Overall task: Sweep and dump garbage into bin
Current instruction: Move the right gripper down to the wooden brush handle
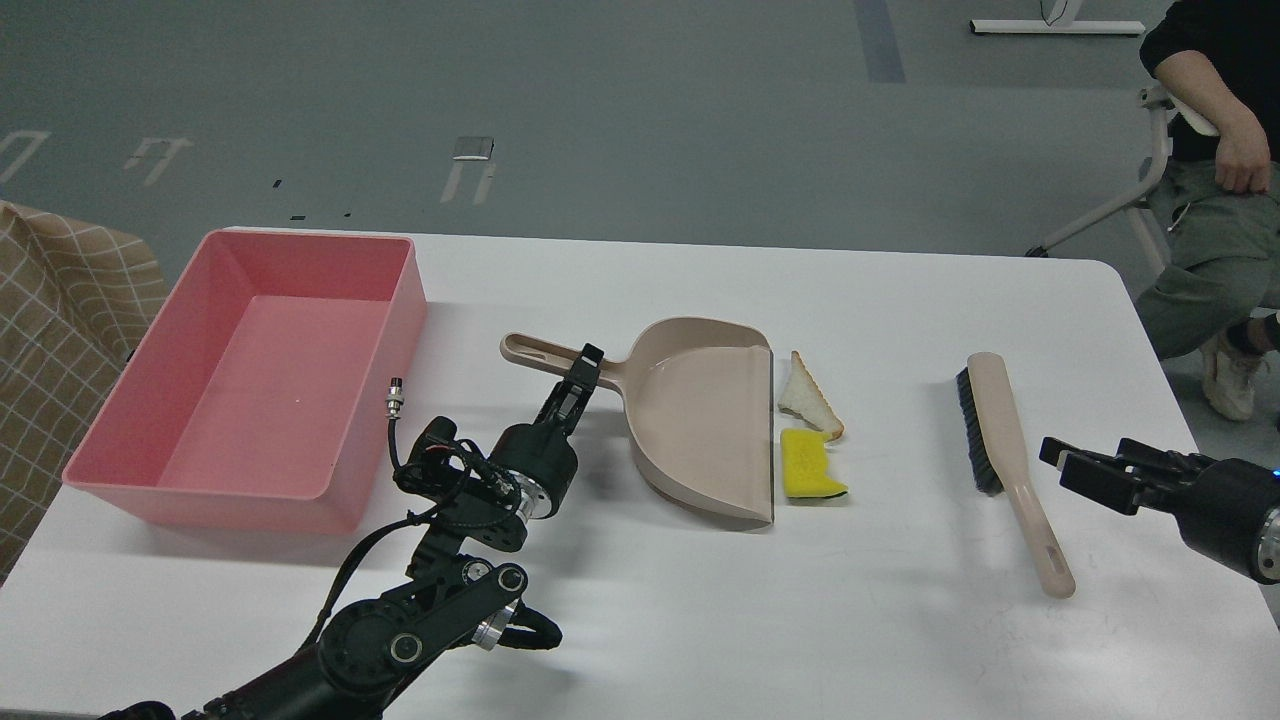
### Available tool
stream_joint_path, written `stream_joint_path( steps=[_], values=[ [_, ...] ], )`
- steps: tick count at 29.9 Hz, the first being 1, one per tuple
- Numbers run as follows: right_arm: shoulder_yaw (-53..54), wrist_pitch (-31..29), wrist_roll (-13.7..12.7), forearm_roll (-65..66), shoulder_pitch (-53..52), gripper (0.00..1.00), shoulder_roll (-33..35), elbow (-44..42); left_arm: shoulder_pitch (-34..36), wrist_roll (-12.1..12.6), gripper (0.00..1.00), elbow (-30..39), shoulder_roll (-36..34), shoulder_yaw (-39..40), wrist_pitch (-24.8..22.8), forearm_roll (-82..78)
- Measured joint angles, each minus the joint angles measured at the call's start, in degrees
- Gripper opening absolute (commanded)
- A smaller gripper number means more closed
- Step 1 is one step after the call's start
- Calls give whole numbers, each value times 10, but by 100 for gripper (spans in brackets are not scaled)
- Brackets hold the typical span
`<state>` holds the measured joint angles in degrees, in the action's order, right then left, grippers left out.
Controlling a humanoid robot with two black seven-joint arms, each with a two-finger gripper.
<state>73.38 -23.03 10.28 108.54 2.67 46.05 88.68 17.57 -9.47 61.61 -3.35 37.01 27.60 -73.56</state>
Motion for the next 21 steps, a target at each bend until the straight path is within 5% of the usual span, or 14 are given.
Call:
stream_joint_path(
  steps=[21],
  values=[
    [-16,-2,-9,41,8,90,-52,-12,0,0,20,0,0,0,1,0]
  ],
)
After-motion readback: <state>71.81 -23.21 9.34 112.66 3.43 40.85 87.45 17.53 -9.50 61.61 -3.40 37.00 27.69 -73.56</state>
